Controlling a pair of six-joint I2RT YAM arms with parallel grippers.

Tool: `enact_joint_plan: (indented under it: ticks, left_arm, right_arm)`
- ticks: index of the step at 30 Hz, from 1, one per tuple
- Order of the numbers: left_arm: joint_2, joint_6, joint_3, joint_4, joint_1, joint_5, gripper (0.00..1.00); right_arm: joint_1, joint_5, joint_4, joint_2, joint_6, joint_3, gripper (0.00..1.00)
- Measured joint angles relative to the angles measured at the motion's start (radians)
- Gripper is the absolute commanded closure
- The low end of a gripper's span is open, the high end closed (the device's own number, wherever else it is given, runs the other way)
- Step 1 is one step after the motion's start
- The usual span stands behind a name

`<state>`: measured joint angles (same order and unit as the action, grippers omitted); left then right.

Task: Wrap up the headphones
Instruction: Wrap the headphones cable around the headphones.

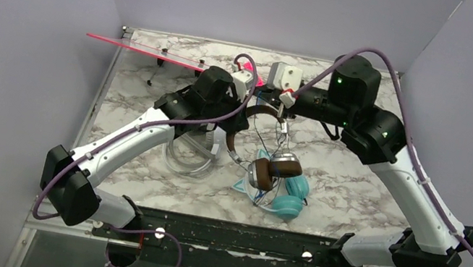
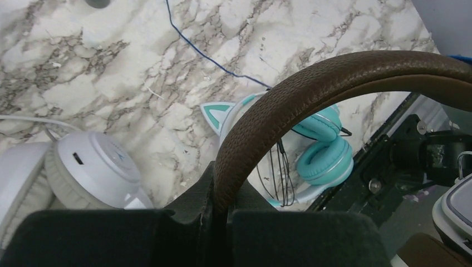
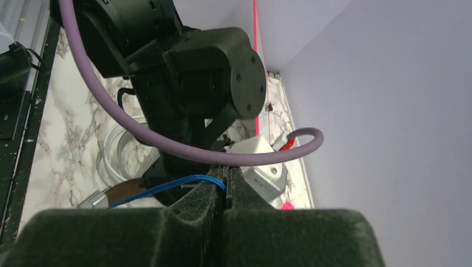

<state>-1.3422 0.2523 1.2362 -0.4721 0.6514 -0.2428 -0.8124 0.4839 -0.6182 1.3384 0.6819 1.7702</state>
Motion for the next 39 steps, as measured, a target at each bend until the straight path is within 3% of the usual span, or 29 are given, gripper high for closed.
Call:
enact_joint_plan:
  ticks: [12,17,28,39]
  left_arm:
    - [0.000,0.182,-0.036,0.040,0.018,-0.046,1.00]
    - [0.034,0.225,-0.101,0.131,0.018,-0.096,1.00]
    - [0.191,0.211,-0.191,0.317,0.024,-0.183,1.00]
    - [0.233,0.217,-0.247,0.455,0.029,-0.244,1.00]
  right_arm:
    - [-0.060,-0.158,0.127,0.012,-0.061,-0.090,0.99]
    - [-0.064,-0.311,0.240,-0.011,-0.084,-0.164,0.99]
    - [-0.064,-0.603,0.308,0.016,-0.118,-0.192,1.00]
    - [-0.037,-0.713,0.326,0.000,-0.189,-0.239,0.99]
